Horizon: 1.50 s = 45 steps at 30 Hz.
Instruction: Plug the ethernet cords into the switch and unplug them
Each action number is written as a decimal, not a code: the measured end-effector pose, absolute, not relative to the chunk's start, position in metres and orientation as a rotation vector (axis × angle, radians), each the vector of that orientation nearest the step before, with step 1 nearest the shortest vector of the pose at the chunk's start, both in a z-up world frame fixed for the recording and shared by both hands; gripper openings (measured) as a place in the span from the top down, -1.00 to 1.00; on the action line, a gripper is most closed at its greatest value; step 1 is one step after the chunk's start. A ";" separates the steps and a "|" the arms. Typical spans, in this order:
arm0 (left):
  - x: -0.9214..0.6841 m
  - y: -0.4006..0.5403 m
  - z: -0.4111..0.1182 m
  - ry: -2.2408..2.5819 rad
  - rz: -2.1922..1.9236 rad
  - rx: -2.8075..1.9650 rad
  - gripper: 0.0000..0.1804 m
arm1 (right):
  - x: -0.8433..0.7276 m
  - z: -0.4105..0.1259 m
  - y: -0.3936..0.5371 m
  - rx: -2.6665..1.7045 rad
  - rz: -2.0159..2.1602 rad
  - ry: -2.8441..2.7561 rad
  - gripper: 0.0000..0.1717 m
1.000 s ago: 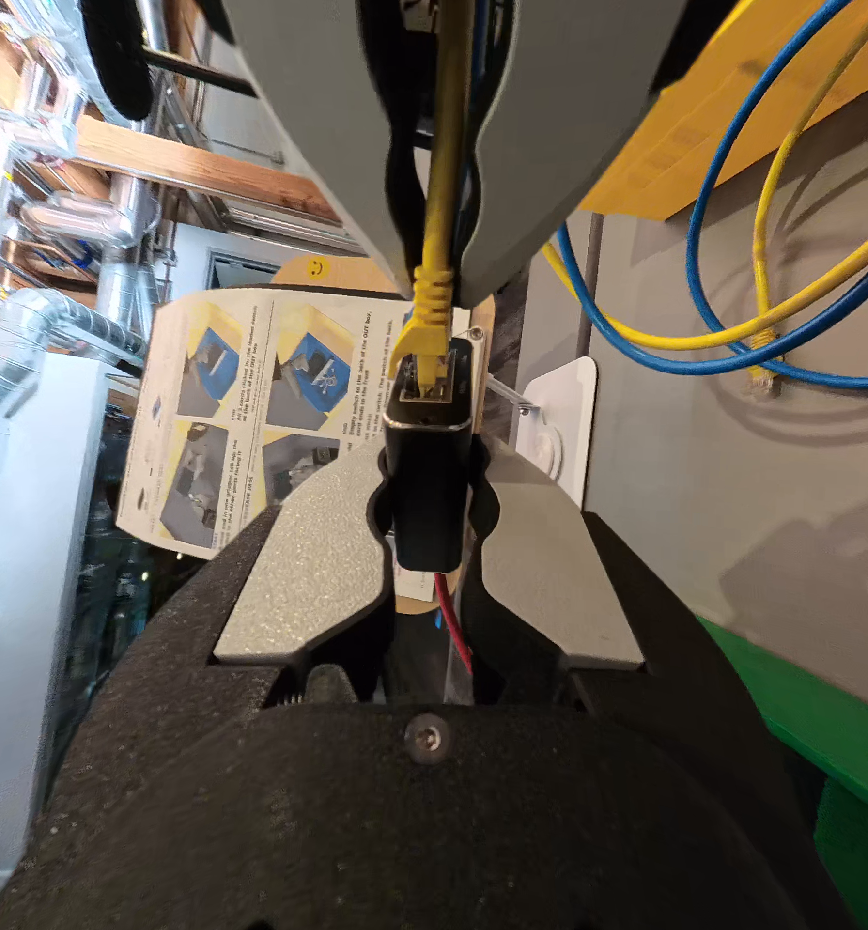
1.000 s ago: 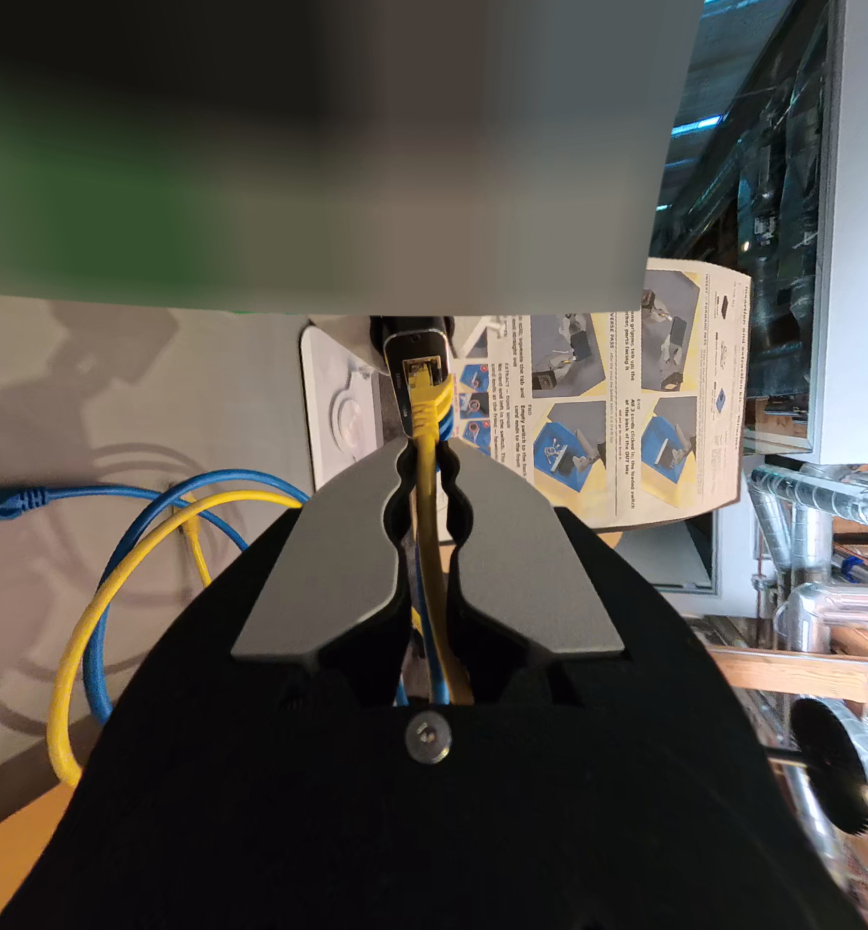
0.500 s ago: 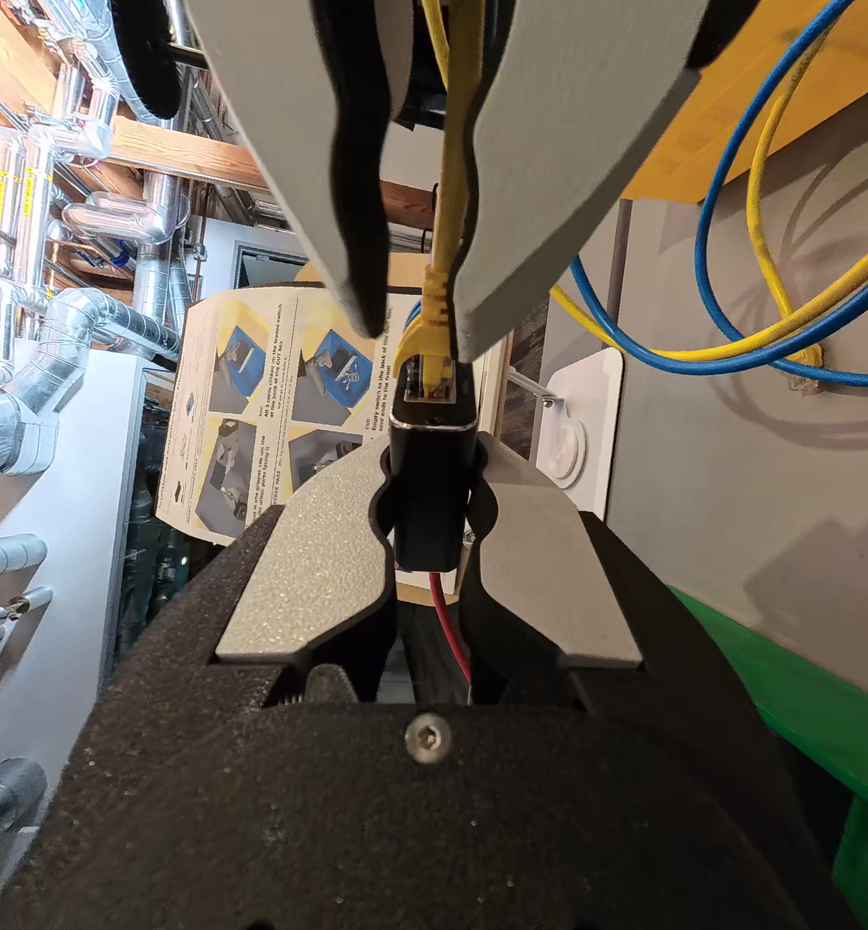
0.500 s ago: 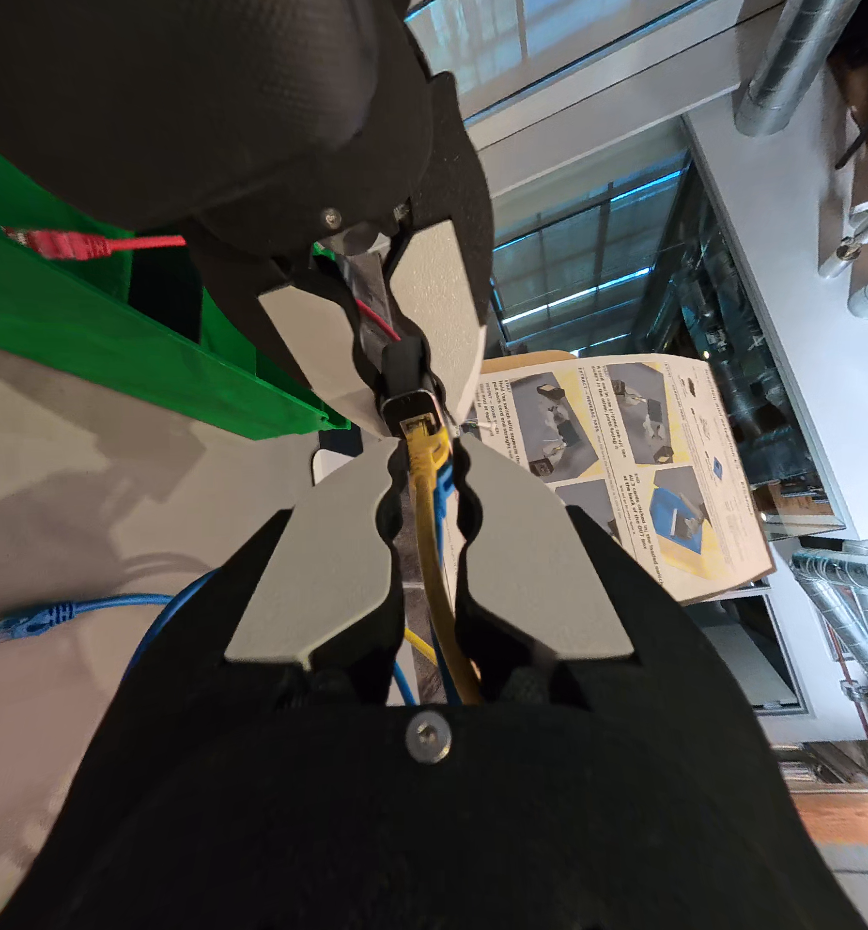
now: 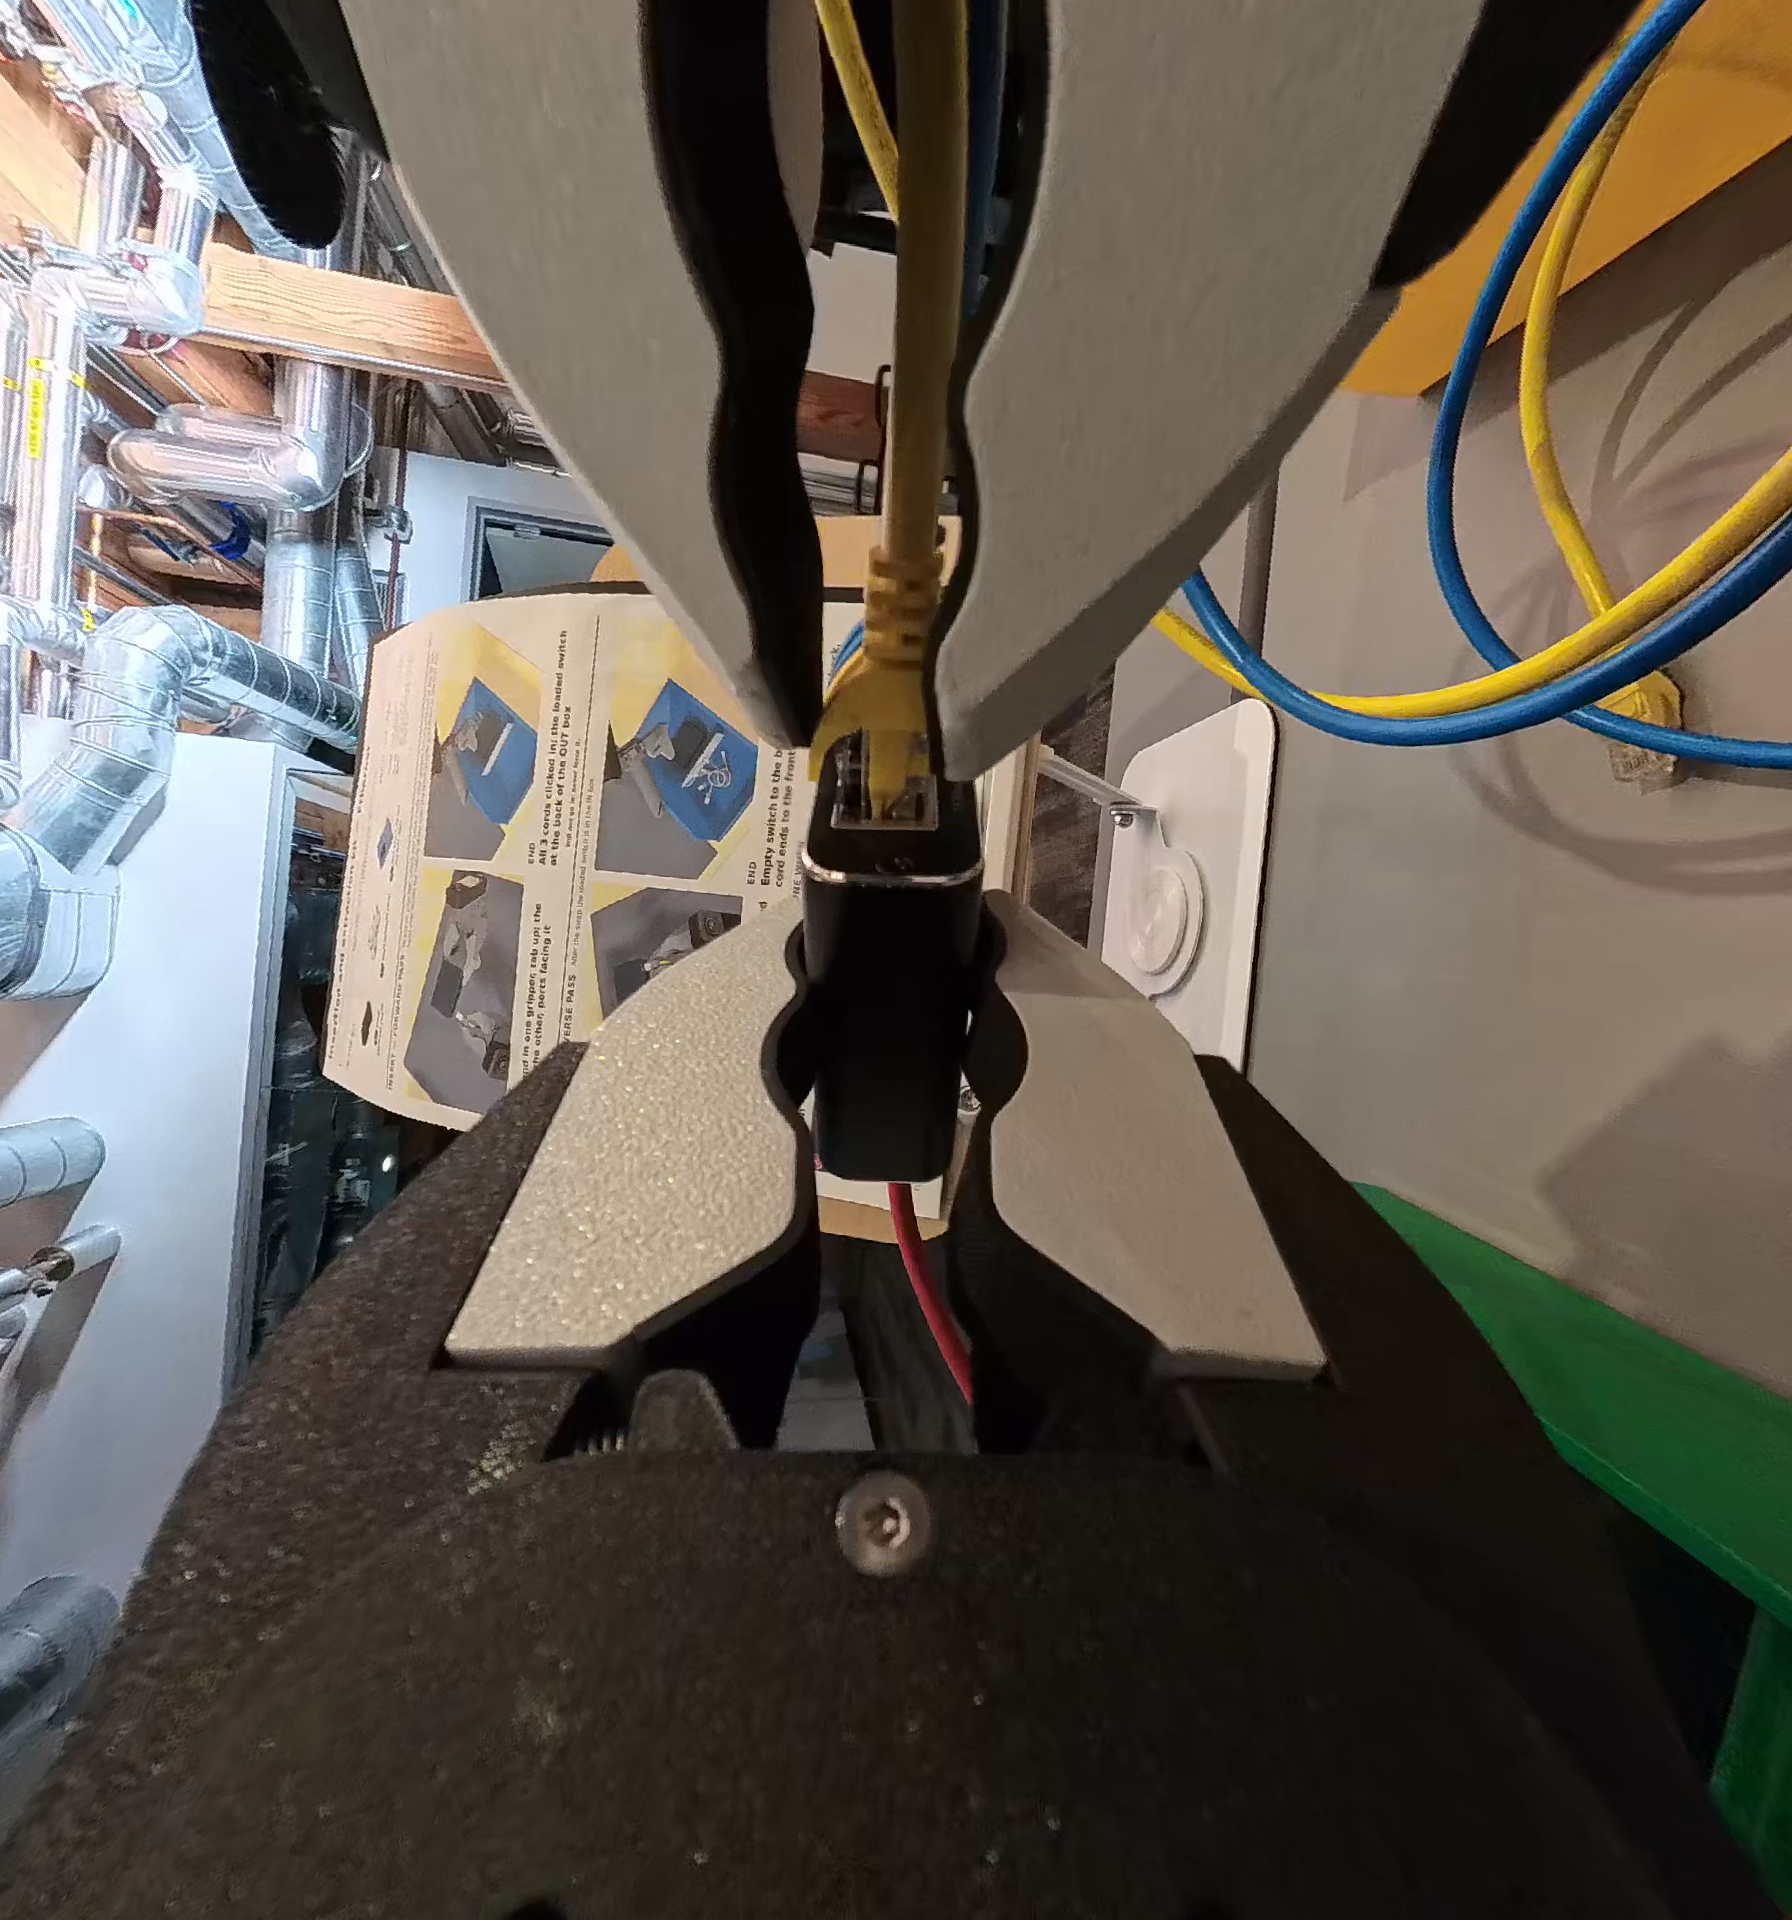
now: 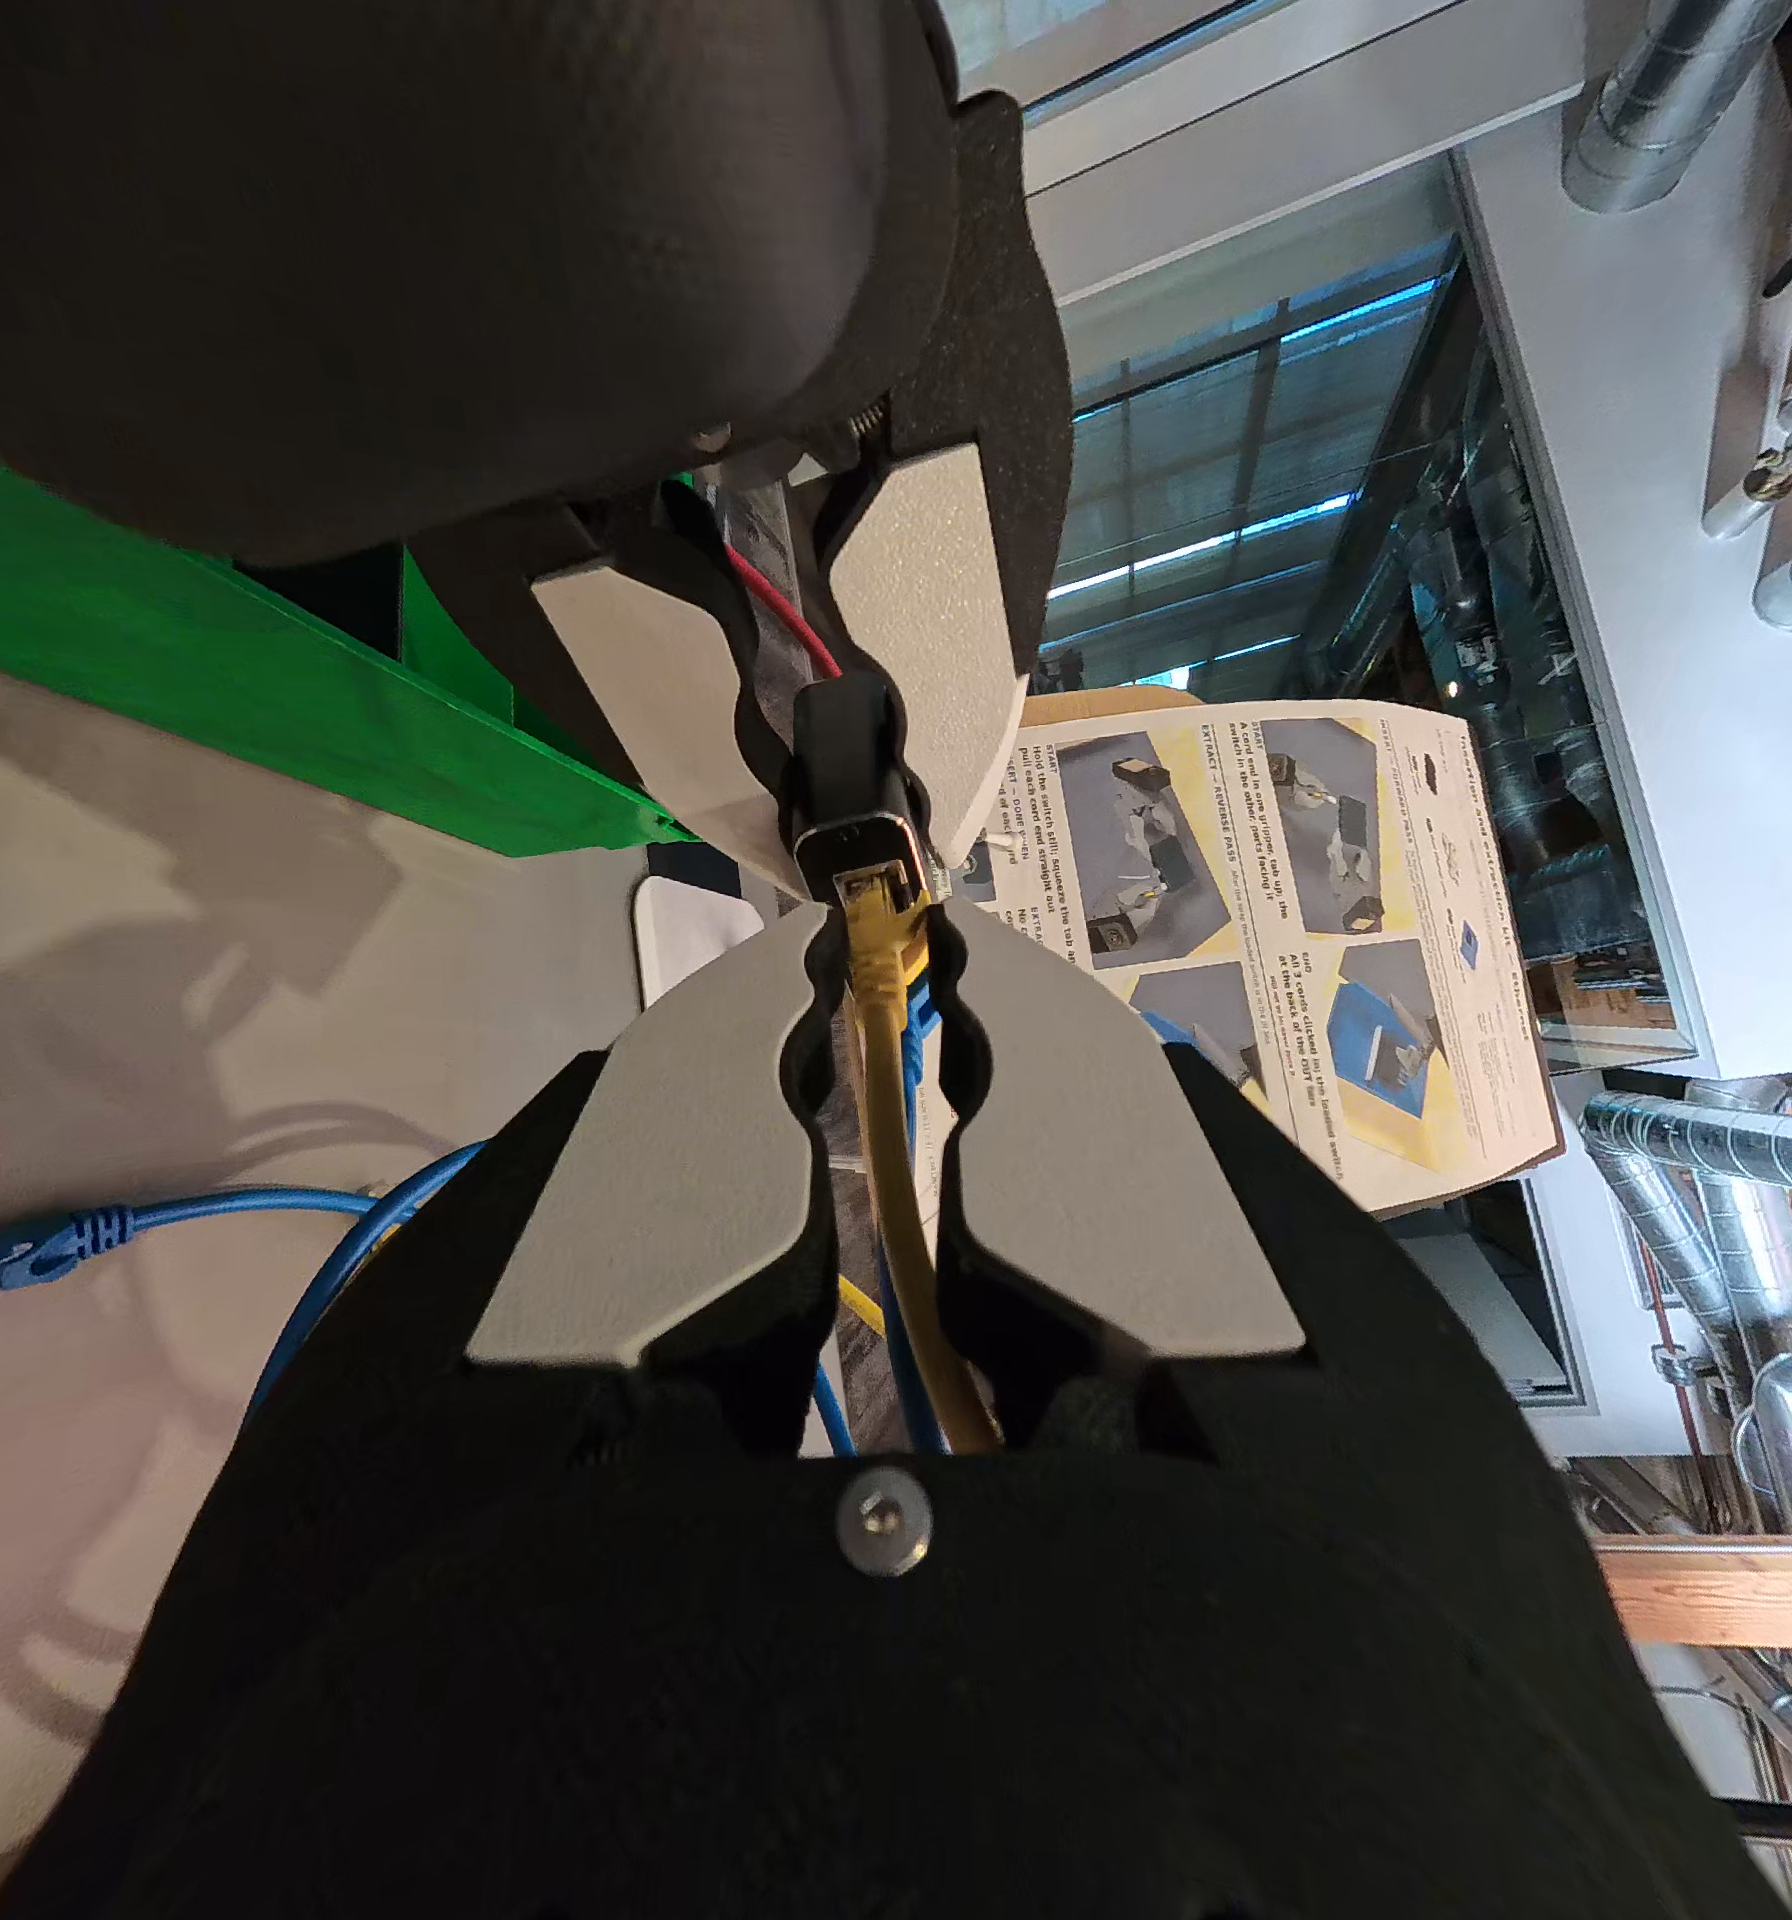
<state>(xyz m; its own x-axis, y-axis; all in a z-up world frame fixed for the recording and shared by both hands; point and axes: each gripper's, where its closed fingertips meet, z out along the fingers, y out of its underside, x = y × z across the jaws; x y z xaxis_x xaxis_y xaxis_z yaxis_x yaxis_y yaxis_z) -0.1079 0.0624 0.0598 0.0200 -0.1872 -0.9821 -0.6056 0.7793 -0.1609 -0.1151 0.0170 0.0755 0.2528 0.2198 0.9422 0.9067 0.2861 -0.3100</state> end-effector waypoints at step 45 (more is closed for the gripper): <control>-0.106 0.061 0.053 1.608 0.403 -0.657 0.73 | -0.113 0.064 0.016 -1.212 -0.652 -1.309 0.81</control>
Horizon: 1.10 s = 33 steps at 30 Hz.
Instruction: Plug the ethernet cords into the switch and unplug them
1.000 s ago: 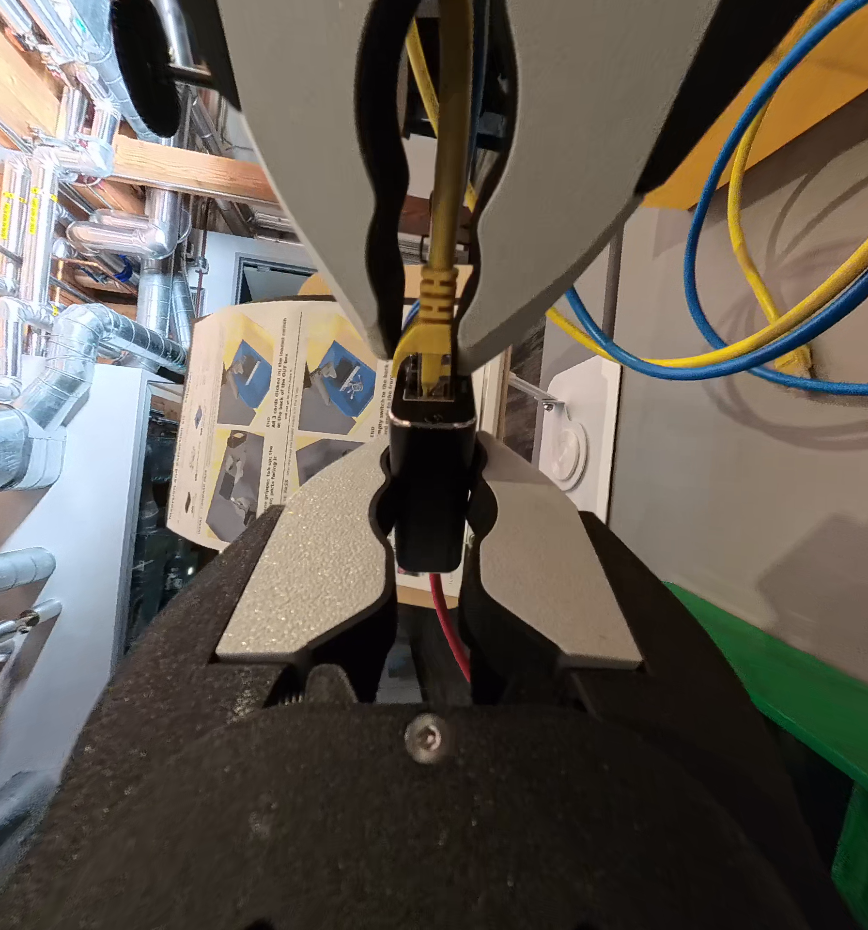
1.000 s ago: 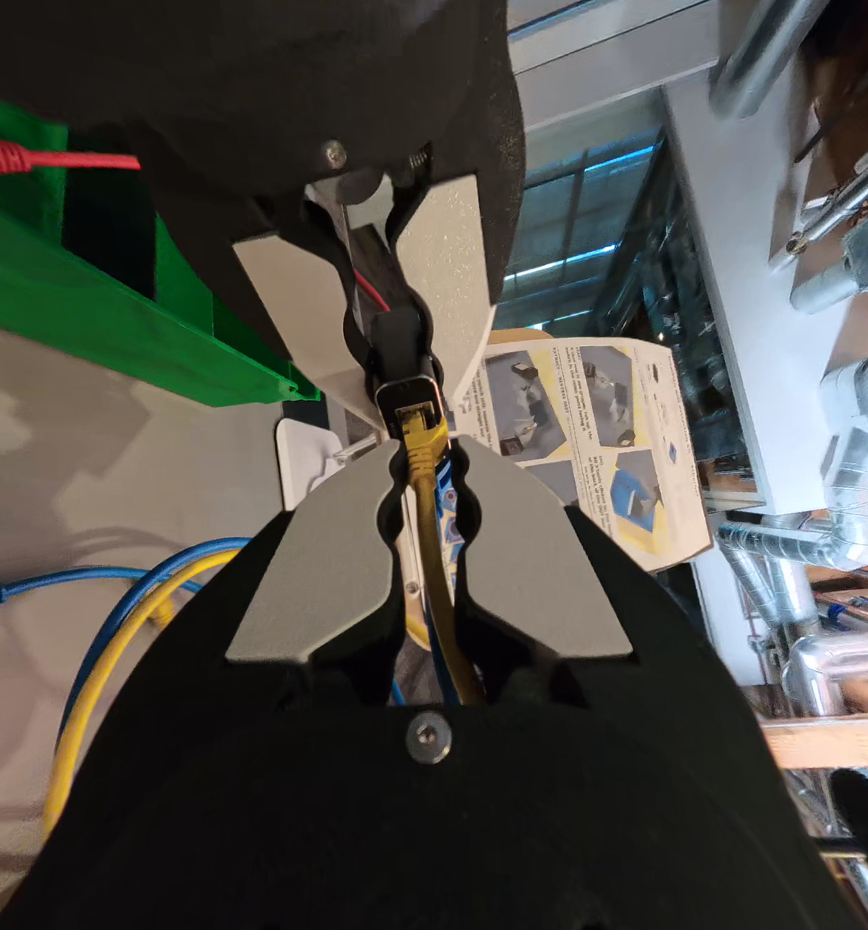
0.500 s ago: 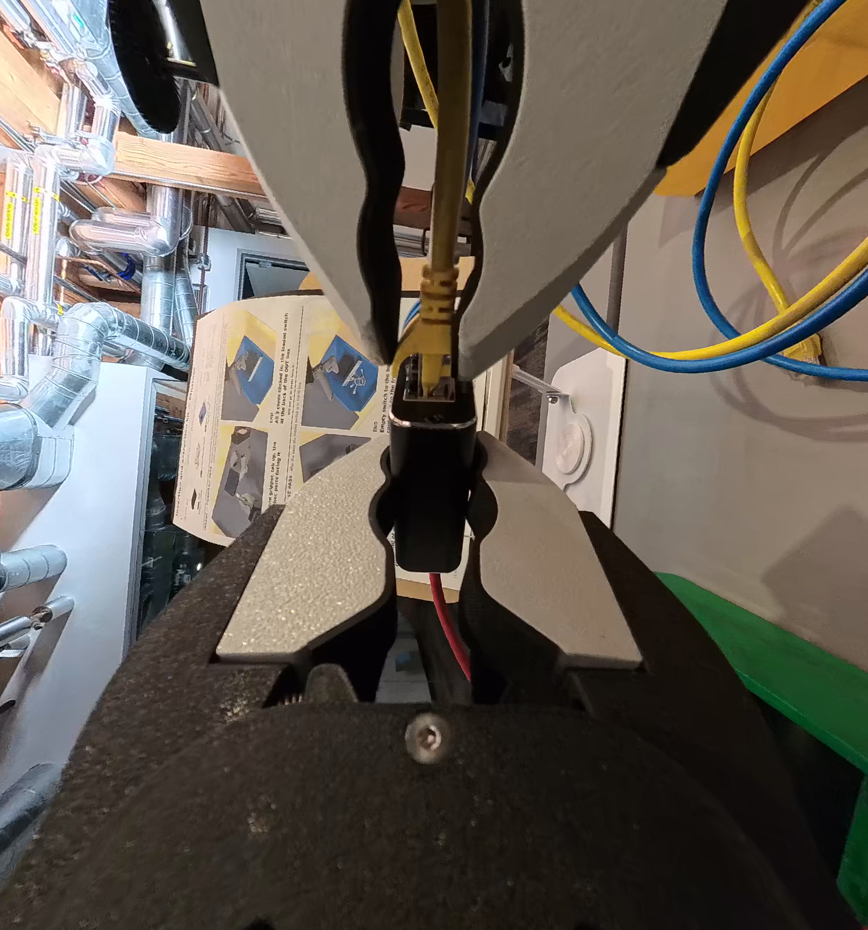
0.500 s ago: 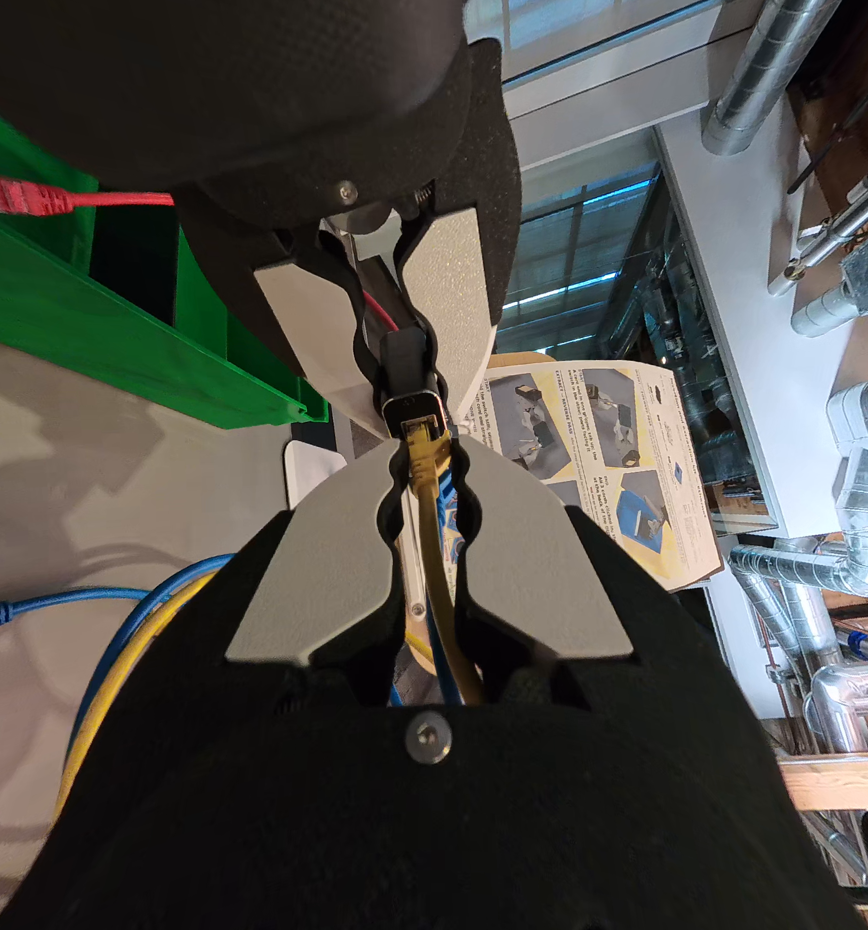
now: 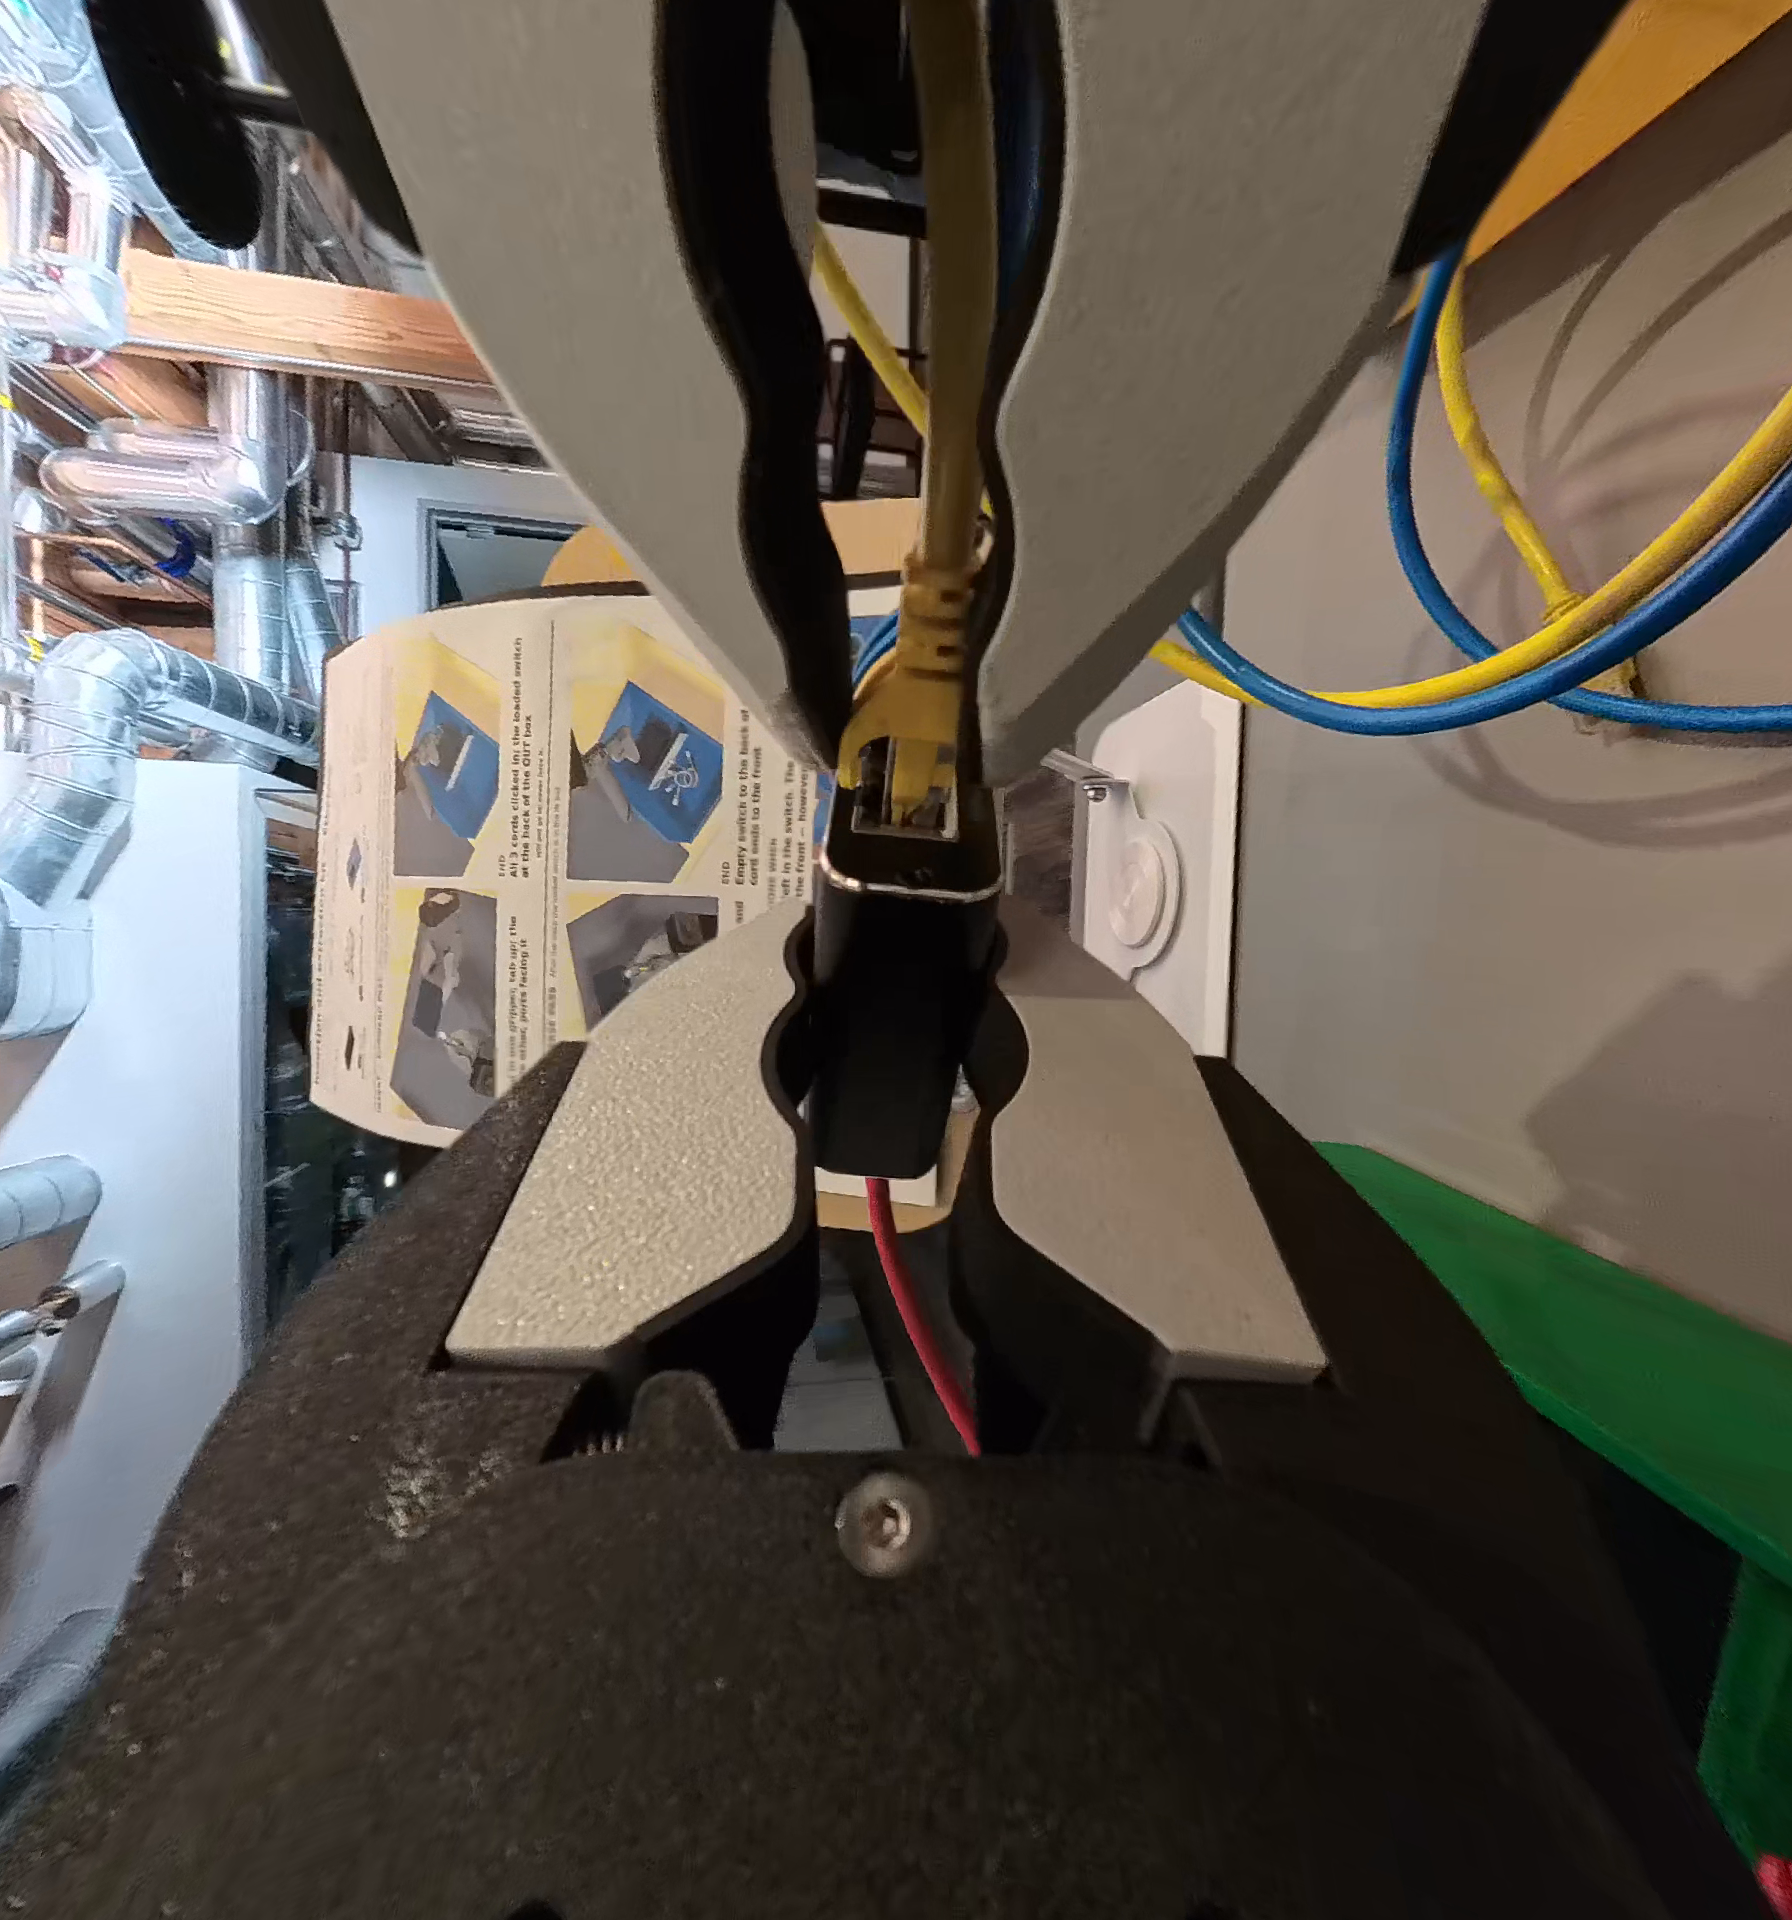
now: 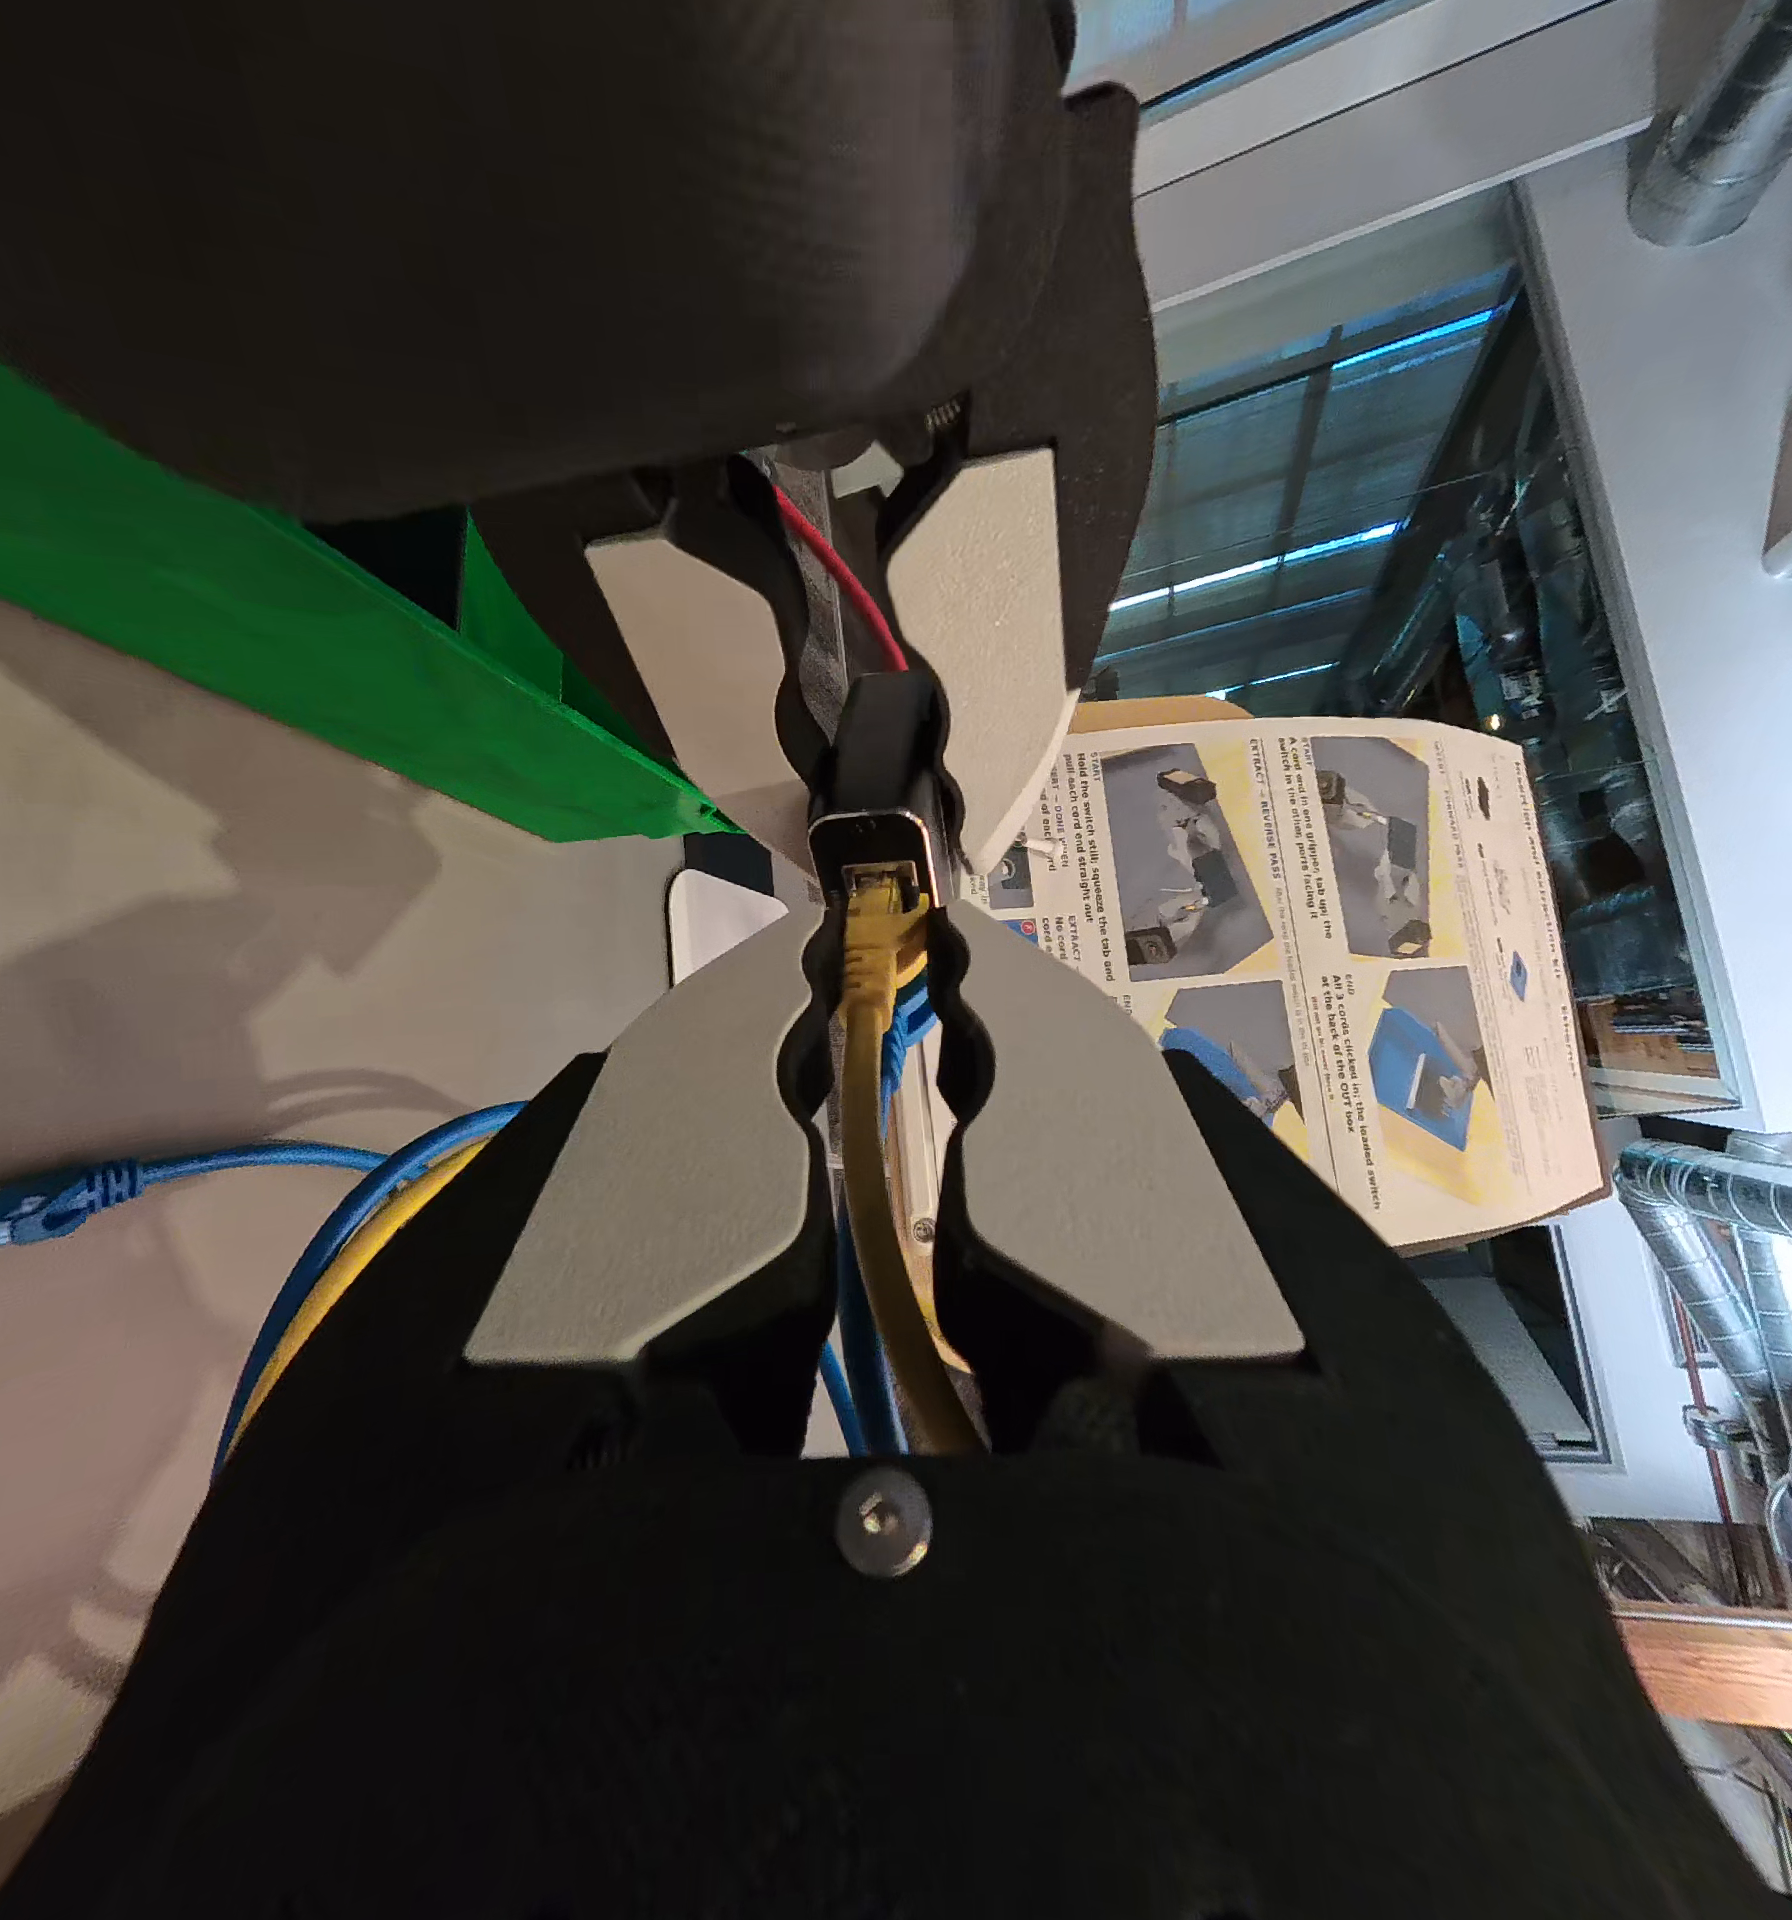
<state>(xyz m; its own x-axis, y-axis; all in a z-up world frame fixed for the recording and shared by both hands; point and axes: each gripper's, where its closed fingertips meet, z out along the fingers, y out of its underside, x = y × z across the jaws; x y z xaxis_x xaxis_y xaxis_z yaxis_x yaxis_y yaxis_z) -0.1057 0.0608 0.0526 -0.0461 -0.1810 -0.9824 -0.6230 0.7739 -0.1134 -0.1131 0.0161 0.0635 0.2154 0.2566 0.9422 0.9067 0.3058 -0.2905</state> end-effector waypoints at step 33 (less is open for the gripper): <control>-0.095 0.053 0.036 1.643 0.422 -0.537 0.72 | -0.106 0.045 0.010 -1.359 -0.608 -1.424 0.80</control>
